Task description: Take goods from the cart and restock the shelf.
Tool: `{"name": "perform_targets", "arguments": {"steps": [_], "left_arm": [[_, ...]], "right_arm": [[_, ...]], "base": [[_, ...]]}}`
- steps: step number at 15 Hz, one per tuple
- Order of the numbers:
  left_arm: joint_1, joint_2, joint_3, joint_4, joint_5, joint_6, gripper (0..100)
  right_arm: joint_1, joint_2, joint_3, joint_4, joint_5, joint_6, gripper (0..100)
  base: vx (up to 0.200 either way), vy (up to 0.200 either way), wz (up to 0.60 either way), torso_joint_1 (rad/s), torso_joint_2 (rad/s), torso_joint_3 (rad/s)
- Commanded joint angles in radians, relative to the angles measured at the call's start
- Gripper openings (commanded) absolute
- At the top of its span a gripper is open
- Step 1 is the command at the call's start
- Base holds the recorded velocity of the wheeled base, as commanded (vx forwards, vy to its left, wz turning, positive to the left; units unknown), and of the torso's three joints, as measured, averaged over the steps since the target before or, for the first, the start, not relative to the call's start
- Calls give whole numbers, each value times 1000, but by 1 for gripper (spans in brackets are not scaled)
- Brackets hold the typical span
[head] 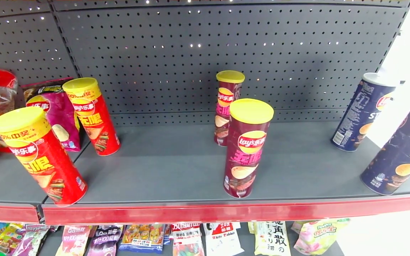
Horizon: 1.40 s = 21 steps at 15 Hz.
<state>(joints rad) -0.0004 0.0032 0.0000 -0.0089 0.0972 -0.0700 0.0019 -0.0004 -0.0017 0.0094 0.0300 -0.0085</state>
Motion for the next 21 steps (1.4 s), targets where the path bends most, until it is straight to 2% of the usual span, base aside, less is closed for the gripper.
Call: {"name": "perform_targets", "arguments": {"steps": [1, 2, 5, 7, 8, 9, 11, 14, 16, 17, 18, 21], "left_arm": [[0, -3, 0, 3, -5, 6, 100], [0, -3, 0, 3, -5, 6, 100], [0, -3, 0, 3, -5, 6, 100], [0, -3, 0, 1, -5, 6, 100], [0, -3, 0, 1, -5, 6, 100], [0, -3, 0, 1, -5, 6, 100], [2, -3, 0, 1, -5, 6, 100], [2, -3, 0, 1, -5, 6, 100], [2, -3, 0, 1, -5, 6, 100], [2, -3, 0, 1, -5, 6, 100], [2, -3, 0, 1, -5, 6, 100], [2, -3, 0, 1, -5, 6, 100]], "right_arm": [[1, 0, 0, 0, 8, -8, 100], [1, 0, -24, -23, 30, -4, 100], [87, 249, -302, -40, 102, 53, 100], [150, 398, -339, -49, 145, 1, 100], [150, 398, -339, -49, 145, 1, 100], [161, 603, -411, -62, 154, -25, 100], [267, 763, -469, -65, 162, -13, 100], [377, 936, -509, -66, 160, -8, 100], [435, 988, -535, -66, 160, 30, 100], [506, 1045, -574, -66, 160, 96, 100], [537, 1090, -601, -66, 160, 127, 100], [546, 1212, -627, -97, 140, 131, 100]], "base": [[0, 0, 0, 0, 0, 0], [0, 0, 0, 0, 0, 0], [0, 0, 0, 0, 0, 0], [0, 0, 0, 0, 0, 0], [0, 0, 0, 0, 0, 0], [0, 0, 0, 0, 0, 0], [0, 0, 0, 0, 0, 0], [0, 0, 0, 0, 0, 0], [0, 0, 0, 0, 0, 0], [0, 0, 0, 0, 0, 0], [0, 0, 0, 0, 0, 0], [0, 0, 0, 0, 0, 0]]}}
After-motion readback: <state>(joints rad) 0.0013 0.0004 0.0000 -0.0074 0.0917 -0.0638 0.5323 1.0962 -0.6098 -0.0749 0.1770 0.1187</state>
